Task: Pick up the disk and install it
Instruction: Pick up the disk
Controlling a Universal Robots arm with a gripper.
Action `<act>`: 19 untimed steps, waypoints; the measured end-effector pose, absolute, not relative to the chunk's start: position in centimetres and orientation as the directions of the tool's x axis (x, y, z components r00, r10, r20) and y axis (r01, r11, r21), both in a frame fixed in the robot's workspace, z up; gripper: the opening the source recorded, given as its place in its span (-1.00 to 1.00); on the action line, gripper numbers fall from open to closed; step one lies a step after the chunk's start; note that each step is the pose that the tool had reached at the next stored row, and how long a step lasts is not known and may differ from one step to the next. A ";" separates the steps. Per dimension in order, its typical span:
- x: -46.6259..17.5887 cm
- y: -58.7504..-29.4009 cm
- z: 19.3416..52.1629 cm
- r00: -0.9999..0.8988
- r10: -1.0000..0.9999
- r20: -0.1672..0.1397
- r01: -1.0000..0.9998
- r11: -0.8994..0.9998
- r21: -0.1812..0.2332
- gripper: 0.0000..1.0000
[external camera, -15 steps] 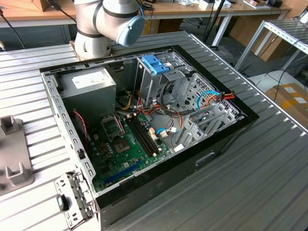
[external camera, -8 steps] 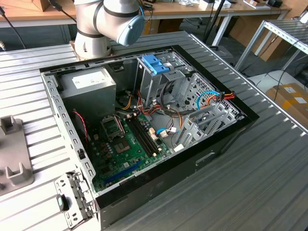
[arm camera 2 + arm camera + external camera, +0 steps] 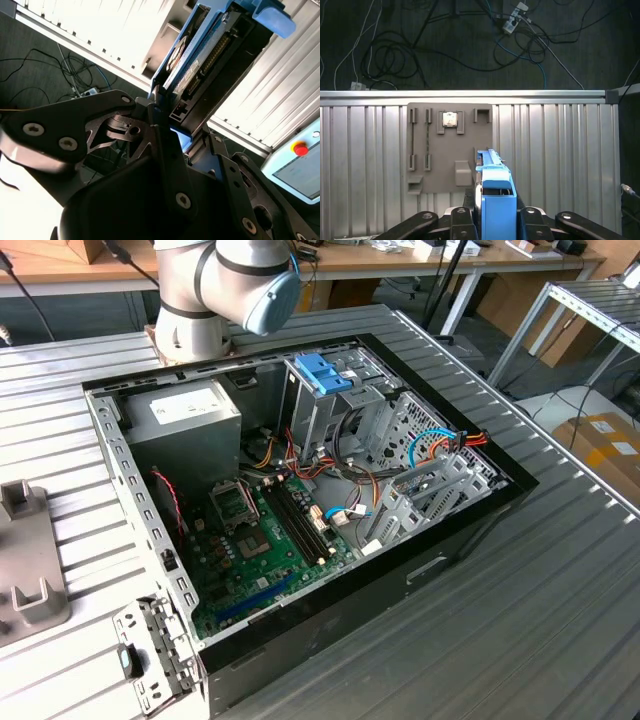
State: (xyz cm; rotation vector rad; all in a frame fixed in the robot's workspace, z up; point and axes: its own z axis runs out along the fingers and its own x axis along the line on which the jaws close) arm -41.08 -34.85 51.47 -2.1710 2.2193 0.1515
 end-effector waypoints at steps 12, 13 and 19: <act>-40.3 -34.9 51.4 -0.024 -0.995 -0.092 -0.999 0.020 0.046 -0.26; -40.2 -34.9 51.4 -0.024 -0.995 -0.092 -0.999 0.020 0.046 -0.26; -39.8 -34.9 51.4 -0.024 -0.995 -0.092 -0.999 0.020 0.046 -0.26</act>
